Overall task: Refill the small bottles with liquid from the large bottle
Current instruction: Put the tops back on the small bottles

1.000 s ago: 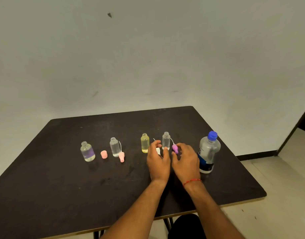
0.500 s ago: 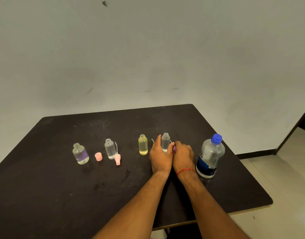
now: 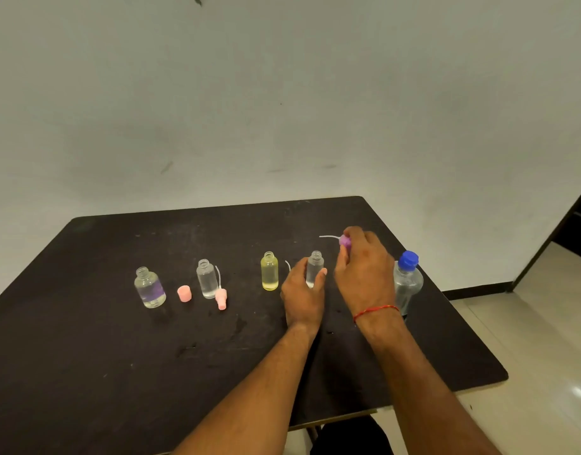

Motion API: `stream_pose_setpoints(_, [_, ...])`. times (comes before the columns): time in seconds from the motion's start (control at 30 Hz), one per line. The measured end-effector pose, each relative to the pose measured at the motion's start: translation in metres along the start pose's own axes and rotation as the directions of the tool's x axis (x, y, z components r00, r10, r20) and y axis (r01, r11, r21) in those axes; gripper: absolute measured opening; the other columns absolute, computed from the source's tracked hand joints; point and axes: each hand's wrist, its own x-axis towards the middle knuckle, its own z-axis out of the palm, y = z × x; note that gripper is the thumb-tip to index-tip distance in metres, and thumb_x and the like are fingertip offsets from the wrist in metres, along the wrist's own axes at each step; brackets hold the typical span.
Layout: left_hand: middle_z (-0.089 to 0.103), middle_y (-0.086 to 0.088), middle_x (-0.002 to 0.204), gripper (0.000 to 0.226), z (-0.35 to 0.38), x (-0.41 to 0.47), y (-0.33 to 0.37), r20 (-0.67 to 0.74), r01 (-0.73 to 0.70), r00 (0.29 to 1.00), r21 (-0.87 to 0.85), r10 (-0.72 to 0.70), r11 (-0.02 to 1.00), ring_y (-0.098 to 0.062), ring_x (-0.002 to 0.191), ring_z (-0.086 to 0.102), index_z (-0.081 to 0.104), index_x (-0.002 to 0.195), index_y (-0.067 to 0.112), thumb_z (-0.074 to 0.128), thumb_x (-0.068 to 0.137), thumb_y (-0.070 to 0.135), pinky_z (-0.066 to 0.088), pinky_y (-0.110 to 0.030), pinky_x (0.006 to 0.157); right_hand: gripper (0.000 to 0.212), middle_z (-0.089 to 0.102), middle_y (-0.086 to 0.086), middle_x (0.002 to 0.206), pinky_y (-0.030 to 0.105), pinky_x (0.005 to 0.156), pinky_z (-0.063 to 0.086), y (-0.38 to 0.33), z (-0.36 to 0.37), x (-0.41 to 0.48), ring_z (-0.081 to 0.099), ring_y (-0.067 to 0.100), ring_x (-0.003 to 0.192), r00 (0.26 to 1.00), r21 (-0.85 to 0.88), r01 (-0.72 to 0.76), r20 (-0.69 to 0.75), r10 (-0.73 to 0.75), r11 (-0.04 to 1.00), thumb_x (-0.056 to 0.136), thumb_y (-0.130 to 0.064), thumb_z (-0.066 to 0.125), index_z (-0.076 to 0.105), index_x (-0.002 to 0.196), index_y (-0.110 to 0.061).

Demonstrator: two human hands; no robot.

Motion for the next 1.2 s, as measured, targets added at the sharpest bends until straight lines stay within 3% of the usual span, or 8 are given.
stream_pose_setpoints(0.07, [0.072, 0.012, 0.096, 0.021, -0.001, -0.001, 0.002, -0.004, -0.018, 1.0, -0.012, 0.018, 1.0, -0.01, 0.092, 0.068, 0.067, 0.107, 0.033, 0.073, 0.088, 0.028, 0.058, -0.043, 0.084, 0.014, 0.065, 0.012, 0.093, 0.028, 0.066, 0.05, 0.0, -0.012, 0.011, 0.063, 0.023, 0.076, 1.0, 0.035, 0.0, -0.013, 0.001, 0.999, 0.094, -0.012, 0.061, 0.064, 0.106, -0.006])
stream_pose_setpoints(0.2, [0.071, 0.014, 0.095, 0.021, -0.002, -0.001, 0.004, 0.007, -0.031, 0.999, -0.015, 0.031, 0.999, -0.009, 0.091, 0.067, 0.066, 0.105, 0.036, 0.074, 0.089, 0.025, 0.057, -0.042, 0.084, 0.018, 0.065, 0.009, 0.099, 0.023, 0.073, 0.042, 0.003, -0.028, 0.026, 0.054, 0.013, 0.08, 0.995, 0.007, -0.038, 0.095, 0.038, 0.999, 0.09, -0.006, 0.064, 0.065, 0.108, -0.01])
stream_pose_setpoints(0.57, [0.069, 0.016, 0.098, 0.023, -0.002, -0.004, 0.006, 0.06, -0.041, 0.997, -0.002, 0.041, 0.999, -0.006, 0.092, 0.067, 0.07, 0.111, 0.025, 0.076, 0.088, 0.022, 0.057, -0.034, 0.085, 0.032, 0.063, 0.004, 0.106, 0.027, 0.089, 0.049, 0.003, -0.005, 0.033, 0.06, 0.019, 0.096, 0.93, -0.01, -0.028, 0.367, 0.03, 1.0, 0.082, 0.001, 0.07, 0.065, 0.109, -0.015])
stream_pose_setpoints(0.73, [0.071, 0.012, 0.093, 0.021, -0.002, -0.004, 0.007, 0.067, -0.043, 0.997, -0.031, 0.045, 0.999, -0.008, 0.087, 0.068, 0.069, 0.106, 0.027, 0.067, 0.09, 0.041, 0.059, -0.037, 0.079, 0.029, 0.062, 0.0, 0.105, 0.025, 0.087, 0.048, 0.004, 0.012, 0.033, 0.058, 0.016, 0.096, 0.862, -0.004, -0.024, 0.507, 0.023, 1.0, 0.08, -0.002, 0.071, 0.066, 0.103, -0.018])
stream_pose_setpoints(0.97, [0.071, 0.013, 0.087, 0.006, -0.002, -0.005, 0.011, 0.067, -0.04, 0.997, -0.026, 0.042, 0.999, -0.003, 0.082, 0.067, 0.068, 0.096, 0.03, 0.065, 0.098, 0.034, 0.059, -0.032, 0.074, 0.023, 0.06, -0.003, 0.098, 0.029, 0.086, 0.053, 0.011, 0.028, 0.029, 0.058, 0.014, 0.089, 0.855, 0.028, -0.122, 0.511, 0.091, 0.992, 0.084, -0.009, 0.07, 0.058, 0.098, -0.023])
stream_pose_setpoints(1.1, [0.069, 0.017, 0.086, 0.007, -0.005, -0.006, 0.015, 0.06, -0.029, 0.998, -0.053, 0.032, 0.998, 0.003, 0.085, 0.066, 0.066, 0.099, 0.037, 0.066, 0.098, 0.03, 0.054, -0.017, 0.072, 0.013, 0.062, 0.0, 0.092, 0.026, 0.077, 0.051, 0.012, 0.032, 0.029, 0.058, 0.013, 0.081, 0.872, 0.022, -0.164, 0.471, 0.134, 0.986, 0.087, -0.019, 0.07, 0.058, 0.094, -0.02])
stream_pose_setpoints(1.2, [0.068, 0.015, 0.085, 0.008, -0.004, -0.005, 0.012, 0.072, -0.001, 0.997, -0.052, 0.005, 0.999, 0.001, 0.082, 0.065, 0.069, 0.101, 0.03, 0.069, 0.095, 0.025, 0.053, -0.02, 0.072, 0.031, 0.062, -0.002, 0.092, 0.024, 0.075, 0.049, 0.012, 0.034, 0.027, 0.058, 0.012, 0.081, 0.869, 0.02, -0.196, 0.466, 0.164, 0.98, 0.083, -0.038, 0.074, 0.056, 0.101, -0.02])
